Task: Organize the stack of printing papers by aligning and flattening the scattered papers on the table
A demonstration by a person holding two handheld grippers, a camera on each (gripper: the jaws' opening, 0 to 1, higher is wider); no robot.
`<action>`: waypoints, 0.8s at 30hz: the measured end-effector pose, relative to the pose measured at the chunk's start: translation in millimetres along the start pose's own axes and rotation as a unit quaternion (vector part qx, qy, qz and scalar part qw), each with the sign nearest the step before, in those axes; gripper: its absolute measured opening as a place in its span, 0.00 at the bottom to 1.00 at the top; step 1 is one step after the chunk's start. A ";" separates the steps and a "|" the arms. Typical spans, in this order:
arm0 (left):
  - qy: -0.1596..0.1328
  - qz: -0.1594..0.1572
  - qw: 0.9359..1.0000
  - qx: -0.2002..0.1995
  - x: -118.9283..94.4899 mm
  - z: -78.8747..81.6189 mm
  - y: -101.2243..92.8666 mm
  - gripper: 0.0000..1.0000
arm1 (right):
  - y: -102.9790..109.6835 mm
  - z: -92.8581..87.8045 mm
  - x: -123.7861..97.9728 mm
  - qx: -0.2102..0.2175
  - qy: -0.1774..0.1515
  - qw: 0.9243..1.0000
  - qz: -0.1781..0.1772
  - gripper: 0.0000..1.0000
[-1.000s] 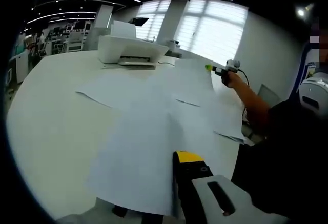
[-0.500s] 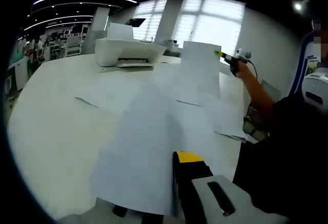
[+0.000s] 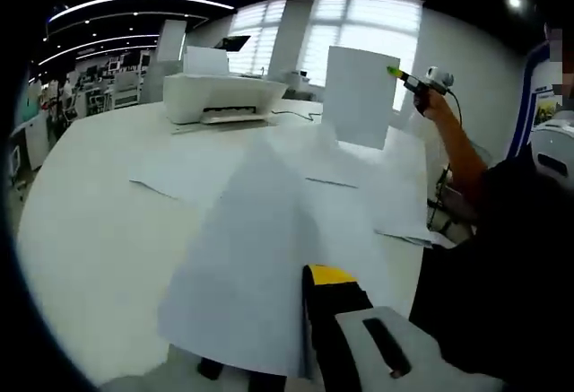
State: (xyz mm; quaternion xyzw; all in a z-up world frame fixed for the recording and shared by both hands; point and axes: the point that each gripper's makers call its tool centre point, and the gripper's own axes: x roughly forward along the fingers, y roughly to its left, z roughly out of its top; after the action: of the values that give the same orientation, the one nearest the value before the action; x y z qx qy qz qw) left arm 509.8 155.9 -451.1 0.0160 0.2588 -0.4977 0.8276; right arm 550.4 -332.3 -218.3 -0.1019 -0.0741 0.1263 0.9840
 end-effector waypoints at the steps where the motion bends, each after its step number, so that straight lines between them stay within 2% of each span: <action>1: 0.000 0.000 1.000 0.002 -0.3 0.2 -0.8 0.07 | 1.7 2.9 -0.3 -0.005 0.000 1.000 0.003 0.00; 6: 0.001 0.000 1.000 0.016 -2.3 0.2 -1.7 0.07 | 11.2 17.2 -2.1 -0.029 -0.003 0.999 0.025 0.00; 9: 0.003 0.000 1.000 0.023 -3.1 -0.2 -1.4 0.07 | 28.1 28.4 -4.2 -0.064 -0.003 0.996 0.061 0.00; 15: 0.004 0.000 0.999 0.042 -2.7 1.3 -0.8 0.07 | 53.5 41.6 -8.0 -0.097 0.002 0.988 0.123 0.00; 24: 0.001 -0.005 0.998 0.055 -2.2 4.7 -3.1 0.07 | 76.6 45.6 -14.3 -0.125 0.021 0.971 0.201 0.00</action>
State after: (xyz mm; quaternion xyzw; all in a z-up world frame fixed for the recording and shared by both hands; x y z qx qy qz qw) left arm 508.4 154.8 -445.3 0.0611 0.2318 -0.5153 0.8228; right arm 511.0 -255.2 -192.7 -0.2393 -0.0463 0.3091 0.9193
